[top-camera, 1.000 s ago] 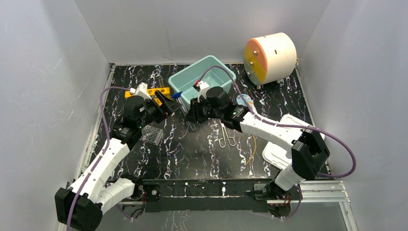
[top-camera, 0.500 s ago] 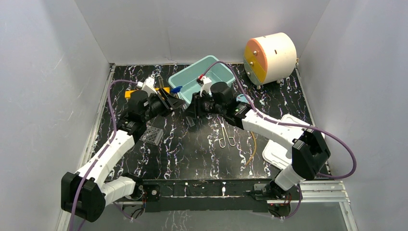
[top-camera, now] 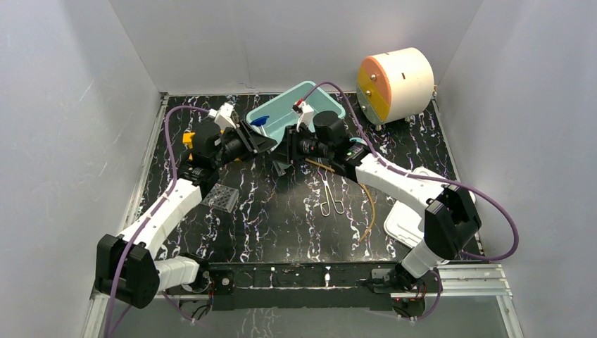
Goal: Organize the chemistry lab equipment
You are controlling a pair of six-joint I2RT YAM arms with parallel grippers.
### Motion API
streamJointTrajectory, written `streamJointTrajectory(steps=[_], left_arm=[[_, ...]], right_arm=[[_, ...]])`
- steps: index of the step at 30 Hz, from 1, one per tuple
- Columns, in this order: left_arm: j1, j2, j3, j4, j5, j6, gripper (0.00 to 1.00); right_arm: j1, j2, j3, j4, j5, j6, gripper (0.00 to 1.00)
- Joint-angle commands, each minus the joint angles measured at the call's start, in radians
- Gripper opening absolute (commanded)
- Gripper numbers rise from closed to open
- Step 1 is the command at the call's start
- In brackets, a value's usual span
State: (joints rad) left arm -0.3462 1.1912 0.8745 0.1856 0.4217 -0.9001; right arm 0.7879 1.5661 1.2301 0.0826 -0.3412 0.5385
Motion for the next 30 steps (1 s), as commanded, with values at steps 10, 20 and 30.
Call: streamJointTrajectory(steps=[10,20,30], left_arm=[[0.0,0.113,0.186,-0.015,0.015,0.136,0.0],[-0.001,0.461,0.649,-0.397,-0.032,0.541,0.0],[-0.005,0.765,0.926,-0.575,0.059,0.737,0.05]], right_arm=[[-0.085,0.002,0.081,0.036,-0.021,-0.012,0.55],[-0.228,-0.129,0.069,-0.103,0.073,-0.132,0.76],[-0.304,-0.219,-0.001,-0.199,0.131,-0.168,0.75]])
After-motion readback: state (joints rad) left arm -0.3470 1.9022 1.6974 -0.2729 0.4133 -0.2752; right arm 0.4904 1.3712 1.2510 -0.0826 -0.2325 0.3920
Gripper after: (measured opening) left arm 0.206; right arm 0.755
